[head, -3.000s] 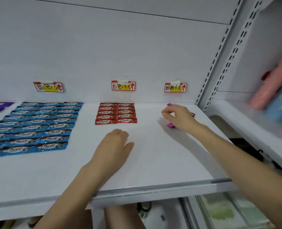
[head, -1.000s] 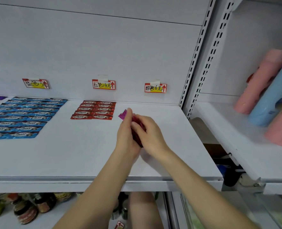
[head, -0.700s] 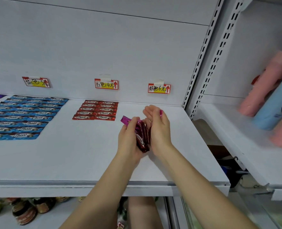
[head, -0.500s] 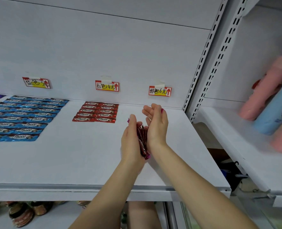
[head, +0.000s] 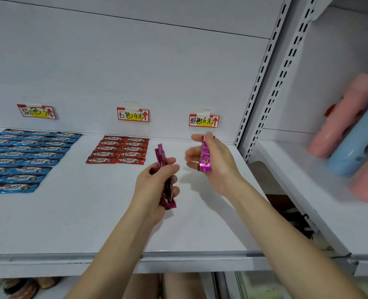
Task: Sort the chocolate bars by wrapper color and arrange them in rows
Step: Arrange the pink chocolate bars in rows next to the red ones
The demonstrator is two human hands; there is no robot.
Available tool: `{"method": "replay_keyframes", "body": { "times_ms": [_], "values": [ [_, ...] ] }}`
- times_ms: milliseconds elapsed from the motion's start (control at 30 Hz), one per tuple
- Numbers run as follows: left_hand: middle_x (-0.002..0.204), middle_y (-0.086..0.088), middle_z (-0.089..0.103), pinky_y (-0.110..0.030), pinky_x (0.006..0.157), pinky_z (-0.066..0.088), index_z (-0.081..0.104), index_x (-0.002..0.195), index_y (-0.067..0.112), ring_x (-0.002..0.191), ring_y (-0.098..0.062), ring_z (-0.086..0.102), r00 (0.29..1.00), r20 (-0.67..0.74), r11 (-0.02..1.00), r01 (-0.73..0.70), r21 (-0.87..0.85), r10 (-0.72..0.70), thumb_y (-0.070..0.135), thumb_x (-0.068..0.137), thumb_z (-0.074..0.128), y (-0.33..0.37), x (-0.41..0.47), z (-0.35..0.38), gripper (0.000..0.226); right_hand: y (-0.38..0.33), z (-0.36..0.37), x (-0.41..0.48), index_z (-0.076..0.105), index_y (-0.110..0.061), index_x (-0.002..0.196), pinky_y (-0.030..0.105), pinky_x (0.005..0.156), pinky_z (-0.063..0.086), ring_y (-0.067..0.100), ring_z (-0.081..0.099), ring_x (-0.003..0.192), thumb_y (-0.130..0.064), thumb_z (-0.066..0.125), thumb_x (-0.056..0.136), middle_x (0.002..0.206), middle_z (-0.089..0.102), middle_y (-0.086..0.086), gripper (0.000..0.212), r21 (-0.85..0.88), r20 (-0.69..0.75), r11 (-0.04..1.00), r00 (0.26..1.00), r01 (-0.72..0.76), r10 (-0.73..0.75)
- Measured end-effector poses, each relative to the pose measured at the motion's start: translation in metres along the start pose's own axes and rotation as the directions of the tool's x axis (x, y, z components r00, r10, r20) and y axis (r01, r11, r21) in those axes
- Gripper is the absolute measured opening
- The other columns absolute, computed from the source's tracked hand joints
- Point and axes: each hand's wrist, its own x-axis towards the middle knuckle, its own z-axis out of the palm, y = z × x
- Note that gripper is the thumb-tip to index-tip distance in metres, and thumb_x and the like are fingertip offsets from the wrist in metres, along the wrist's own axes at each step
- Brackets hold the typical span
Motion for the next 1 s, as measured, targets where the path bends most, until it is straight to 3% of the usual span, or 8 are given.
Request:
{"method": "replay_keyframes", "body": {
  "times_ms": [67,167,300,400,567,700,867,1000],
  "values": [
    [0.060,0.000,0.044,-0.018,0.036,0.032,0.055,0.080,0.011,0.051,-0.011,0.041,0.999,0.031,1.000,0.014,-0.004,-0.013,0.009,0.082,0.066,0.004,0.000,0.000,0.011,0.001,-0.007,-0.006,0.055,-0.016,0.100,0.025,0.054,0.044,0.008,0.046,0.048,-0.029,0.041,0.097,0.062,0.050,-0.003,0.018,-0.306,0.010,0.945,0.993,0.114,-0.117],
    [0.060,0.001,0.044,-0.018,0.035,0.031,0.051,0.082,0.012,0.048,-0.009,0.040,0.997,0.075,0.997,0.016,0.081,-0.022,0.034,0.065,0.074,0.011,0.000,-0.002,0.035,0.001,-0.016,-0.016,0.044,-0.022,0.122,0.025,0.064,0.039,0.007,0.048,0.063,-0.025,0.055,0.089,0.066,0.045,-0.008,0.035,-0.811,0.235,0.493,0.947,0.315,-0.218],
    [0.066,-0.002,0.054,-0.019,0.039,0.032,0.059,0.083,0.008,0.052,-0.011,0.041,0.988,0.139,0.941,0.021,0.337,-0.072,0.032,0.067,0.074,0.013,-0.003,-0.002,0.032,-0.002,-0.017,-0.025,0.022,-0.026,0.141,0.031,0.067,0.038,0.023,0.055,0.083,-0.022,0.053,0.084,0.088,0.057,-0.003,0.065,-0.904,0.409,0.056,0.894,0.425,-0.181],
    [0.062,-0.003,0.054,-0.019,0.040,0.029,0.060,0.079,0.006,0.049,-0.010,0.040,0.978,0.189,0.909,0.002,0.416,-0.089,0.007,0.083,0.064,0.010,-0.004,0.000,0.006,-0.003,-0.020,-0.028,0.027,-0.027,0.139,0.030,0.071,0.042,0.018,0.055,0.084,-0.017,0.058,0.080,0.091,0.056,-0.009,0.068,-0.869,0.453,0.151,0.880,0.472,-0.146],
    [0.059,-0.008,0.043,-0.020,0.041,0.027,0.058,0.072,0.007,0.050,-0.016,0.034,0.984,0.172,0.898,-0.110,0.426,0.039,-0.001,0.085,0.059,0.007,0.003,-0.006,0.015,-0.002,-0.043,-0.029,0.054,-0.023,0.107,0.017,0.068,0.049,0.005,0.060,0.073,-0.012,0.070,0.079,0.084,0.061,-0.013,0.034,-0.628,0.373,0.726,0.927,0.279,-0.033],
    [0.057,-0.008,0.043,-0.025,0.047,0.028,0.059,0.068,0.009,0.048,-0.016,0.032,0.971,0.183,0.839,-0.227,0.495,0.155,0.002,0.083,0.062,0.005,0.006,-0.007,0.017,0.002,-0.051,-0.026,0.064,-0.013,0.088,0.018,0.054,0.049,0.009,0.062,0.054,0.001,0.065,0.081,0.058,0.066,-0.005,0.015,-0.426,0.206,0.891,0.976,0.157,-0.074],
    [0.059,-0.008,0.043,-0.027,0.050,0.029,0.058,0.069,0.009,0.049,-0.016,0.034,0.974,0.159,0.837,-0.221,0.501,0.162,0.003,0.084,0.062,0.006,0.011,-0.007,0.017,0.009,-0.055,-0.020,0.064,-0.024,0.082,0.013,0.070,0.047,-0.001,0.062,0.074,-0.010,0.069,0.080,0.077,0.068,-0.012,0.016,-0.543,0.083,0.795,0.959,0.271,-0.270],
    [0.060,-0.010,0.042,-0.022,0.042,0.030,0.057,0.070,0.007,0.051,-0.018,0.034,0.982,0.155,0.858,-0.173,0.483,0.111,0.001,0.085,0.060,0.009,0.016,-0.008,0.016,0.010,-0.052,-0.018,0.068,-0.021,0.086,0.008,0.089,0.037,-0.003,0.054,0.101,-0.014,0.076,0.074,0.103,0.058,-0.020,0.016,-0.669,0.397,0.519,0.846,0.532,-0.355]
  ]
}}
